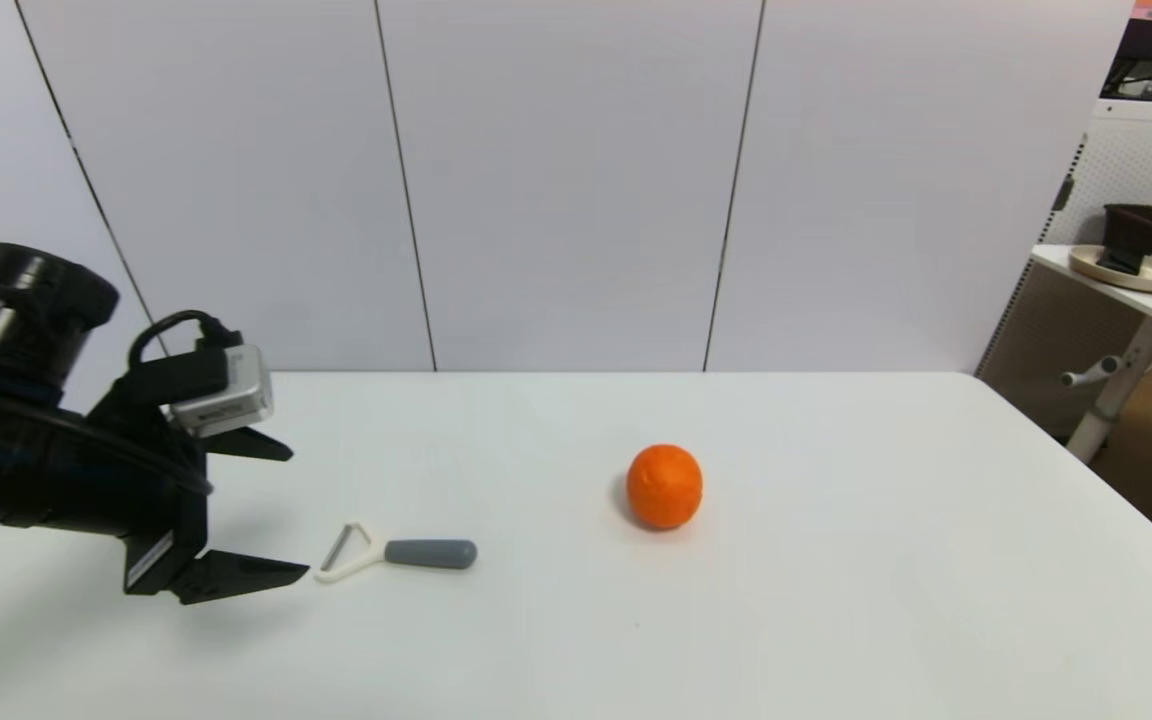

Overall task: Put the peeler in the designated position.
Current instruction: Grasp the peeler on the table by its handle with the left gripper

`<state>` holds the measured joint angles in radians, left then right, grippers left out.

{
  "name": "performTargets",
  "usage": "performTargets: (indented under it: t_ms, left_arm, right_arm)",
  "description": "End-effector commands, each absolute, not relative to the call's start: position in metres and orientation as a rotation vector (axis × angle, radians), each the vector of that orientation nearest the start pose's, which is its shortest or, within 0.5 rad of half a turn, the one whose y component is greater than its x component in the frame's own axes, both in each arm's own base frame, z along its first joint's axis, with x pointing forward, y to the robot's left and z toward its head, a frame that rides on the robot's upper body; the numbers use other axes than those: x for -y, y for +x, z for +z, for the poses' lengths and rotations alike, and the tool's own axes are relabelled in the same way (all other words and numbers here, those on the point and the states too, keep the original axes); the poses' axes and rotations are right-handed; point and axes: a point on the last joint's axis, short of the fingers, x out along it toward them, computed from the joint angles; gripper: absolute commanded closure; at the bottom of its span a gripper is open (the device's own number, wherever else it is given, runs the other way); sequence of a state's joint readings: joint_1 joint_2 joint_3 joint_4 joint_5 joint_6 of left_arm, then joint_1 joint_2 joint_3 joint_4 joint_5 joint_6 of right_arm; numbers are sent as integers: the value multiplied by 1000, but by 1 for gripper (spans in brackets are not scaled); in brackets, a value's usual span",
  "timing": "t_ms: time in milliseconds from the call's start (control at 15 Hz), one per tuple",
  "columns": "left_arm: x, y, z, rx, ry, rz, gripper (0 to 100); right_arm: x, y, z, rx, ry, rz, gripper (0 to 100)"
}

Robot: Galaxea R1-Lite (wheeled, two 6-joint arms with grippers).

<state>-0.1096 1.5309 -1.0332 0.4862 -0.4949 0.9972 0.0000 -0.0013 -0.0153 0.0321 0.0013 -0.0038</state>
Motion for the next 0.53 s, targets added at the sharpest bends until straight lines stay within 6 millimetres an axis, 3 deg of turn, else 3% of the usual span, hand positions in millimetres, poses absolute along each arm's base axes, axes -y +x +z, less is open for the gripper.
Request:
performTargets:
  t_ms: [67, 533]
  left_arm:
    - [44, 277, 153, -615, 688, -1203, 0]
    - [53, 302, 128, -621, 619, -1288, 0]
  right_arm:
    - [0, -24, 76, -15, -5, 2, 0]
    - [0, -24, 76, -15, -5, 2, 0]
